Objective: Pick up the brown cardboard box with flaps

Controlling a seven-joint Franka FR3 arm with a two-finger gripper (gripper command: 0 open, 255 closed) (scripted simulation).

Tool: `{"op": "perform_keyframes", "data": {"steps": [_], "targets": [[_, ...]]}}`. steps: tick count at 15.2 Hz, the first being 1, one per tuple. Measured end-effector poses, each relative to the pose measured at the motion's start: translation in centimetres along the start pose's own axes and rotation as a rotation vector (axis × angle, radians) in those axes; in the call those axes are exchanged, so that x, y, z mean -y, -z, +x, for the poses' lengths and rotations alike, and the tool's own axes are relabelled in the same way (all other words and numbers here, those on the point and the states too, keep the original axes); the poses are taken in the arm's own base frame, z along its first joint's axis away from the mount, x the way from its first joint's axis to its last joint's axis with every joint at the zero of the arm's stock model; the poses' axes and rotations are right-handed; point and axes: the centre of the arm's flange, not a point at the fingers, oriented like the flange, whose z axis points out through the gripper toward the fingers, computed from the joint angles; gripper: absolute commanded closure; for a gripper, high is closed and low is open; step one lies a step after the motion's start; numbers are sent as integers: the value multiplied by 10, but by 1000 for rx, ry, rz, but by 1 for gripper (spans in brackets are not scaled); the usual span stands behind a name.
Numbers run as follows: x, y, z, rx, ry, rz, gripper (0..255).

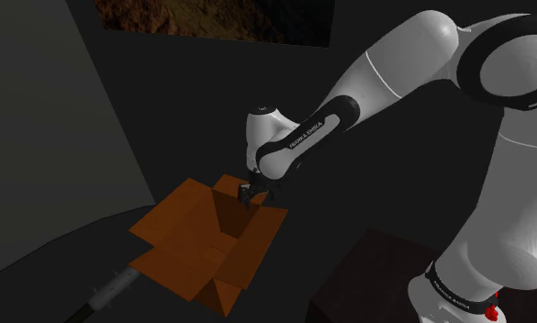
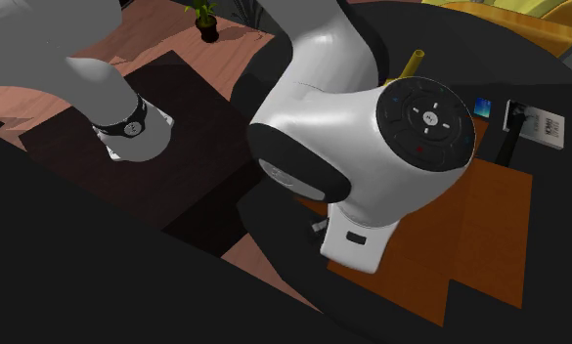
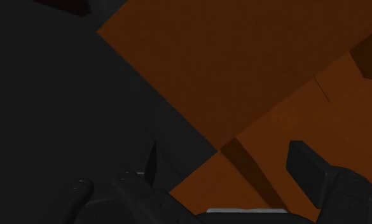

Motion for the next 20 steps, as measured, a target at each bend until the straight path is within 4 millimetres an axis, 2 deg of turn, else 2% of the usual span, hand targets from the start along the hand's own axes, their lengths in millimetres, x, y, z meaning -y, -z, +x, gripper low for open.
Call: {"op": "perform_keyframes", "data": {"steps": [7,8,18,20], "targets": [[1,-37,5,-1,-5,1,0],[1,-39,4,-1,-5,1,255],[1,-40,5,-3,-5,1,255],[1,-35,4,-1,-5,1,255]]}}
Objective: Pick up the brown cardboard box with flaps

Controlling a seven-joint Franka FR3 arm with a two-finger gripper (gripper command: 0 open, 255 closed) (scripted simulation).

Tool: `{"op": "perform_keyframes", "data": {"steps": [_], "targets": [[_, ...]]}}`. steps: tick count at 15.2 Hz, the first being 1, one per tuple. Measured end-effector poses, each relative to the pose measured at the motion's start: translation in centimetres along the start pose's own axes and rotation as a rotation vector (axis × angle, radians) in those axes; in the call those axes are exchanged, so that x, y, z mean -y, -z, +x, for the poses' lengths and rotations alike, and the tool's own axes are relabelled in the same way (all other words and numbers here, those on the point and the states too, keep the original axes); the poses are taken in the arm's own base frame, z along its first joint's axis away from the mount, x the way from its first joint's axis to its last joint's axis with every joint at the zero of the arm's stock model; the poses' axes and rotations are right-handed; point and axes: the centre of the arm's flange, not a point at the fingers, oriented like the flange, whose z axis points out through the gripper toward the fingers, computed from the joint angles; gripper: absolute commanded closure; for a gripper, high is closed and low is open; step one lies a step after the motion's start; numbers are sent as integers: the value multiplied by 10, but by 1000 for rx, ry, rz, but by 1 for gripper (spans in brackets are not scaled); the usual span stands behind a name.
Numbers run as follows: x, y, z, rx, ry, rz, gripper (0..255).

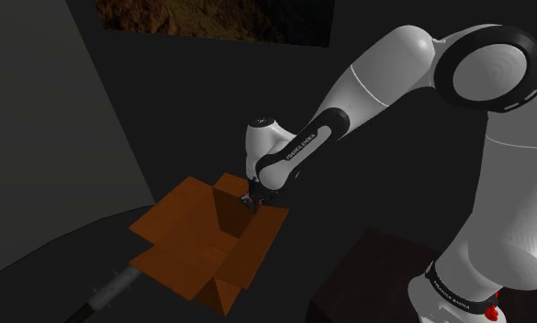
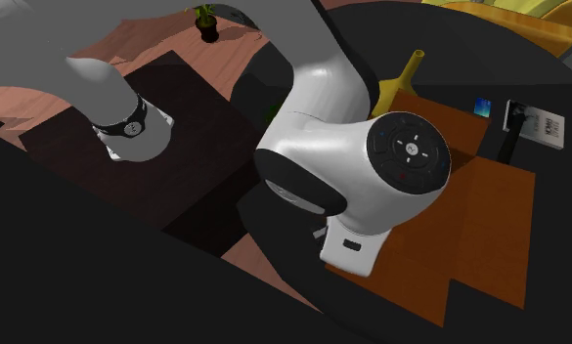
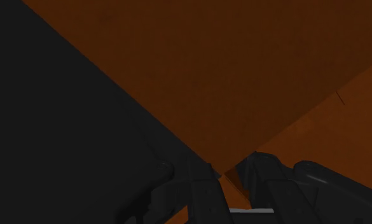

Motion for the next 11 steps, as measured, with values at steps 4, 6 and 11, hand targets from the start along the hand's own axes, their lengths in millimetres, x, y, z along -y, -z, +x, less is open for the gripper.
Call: {"op": "perform_keyframes", "data": {"steps": [4,6,11], "targets": [[0,20,-1,0,0,0,255],[2,30,-1,0,0,0,255],[5,57,-1,0,0,0,255]]}}
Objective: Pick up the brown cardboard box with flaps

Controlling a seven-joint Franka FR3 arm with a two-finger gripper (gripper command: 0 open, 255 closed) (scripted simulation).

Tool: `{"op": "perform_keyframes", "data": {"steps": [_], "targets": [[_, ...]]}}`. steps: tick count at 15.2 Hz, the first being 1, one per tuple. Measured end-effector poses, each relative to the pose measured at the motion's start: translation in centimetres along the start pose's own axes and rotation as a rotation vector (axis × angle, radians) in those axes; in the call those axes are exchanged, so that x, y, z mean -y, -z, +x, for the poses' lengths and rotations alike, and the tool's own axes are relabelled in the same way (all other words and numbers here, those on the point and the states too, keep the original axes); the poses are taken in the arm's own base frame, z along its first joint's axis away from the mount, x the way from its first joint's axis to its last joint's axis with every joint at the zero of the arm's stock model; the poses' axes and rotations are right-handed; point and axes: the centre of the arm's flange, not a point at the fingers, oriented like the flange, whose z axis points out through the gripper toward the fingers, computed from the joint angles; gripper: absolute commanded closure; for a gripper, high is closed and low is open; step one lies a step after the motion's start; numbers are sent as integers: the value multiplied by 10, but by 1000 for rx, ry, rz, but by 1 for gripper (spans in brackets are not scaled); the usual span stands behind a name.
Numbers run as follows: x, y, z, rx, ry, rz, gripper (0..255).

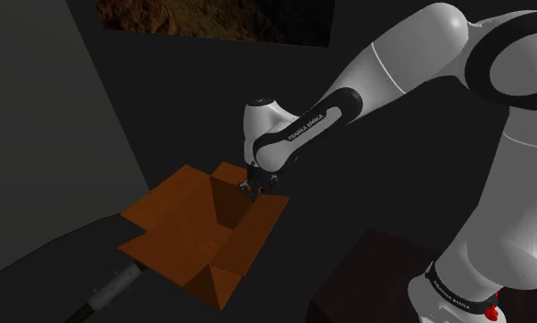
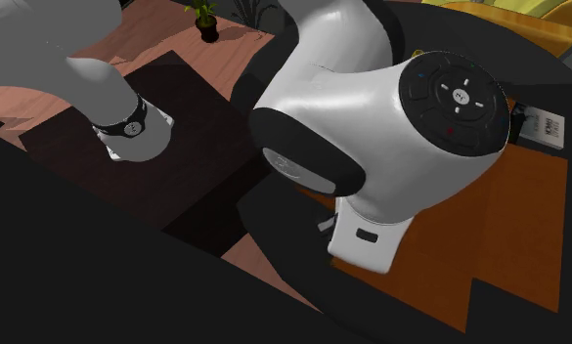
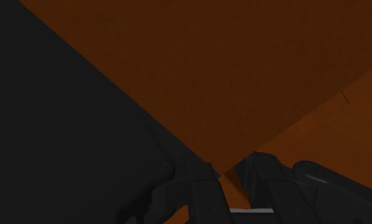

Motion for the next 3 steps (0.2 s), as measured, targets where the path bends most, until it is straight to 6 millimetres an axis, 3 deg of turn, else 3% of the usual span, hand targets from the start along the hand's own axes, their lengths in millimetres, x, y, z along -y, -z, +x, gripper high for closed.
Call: {"op": "perform_keyframes", "data": {"steps": [3], "targets": [[-1,13,0,0,0,0,255]]}}
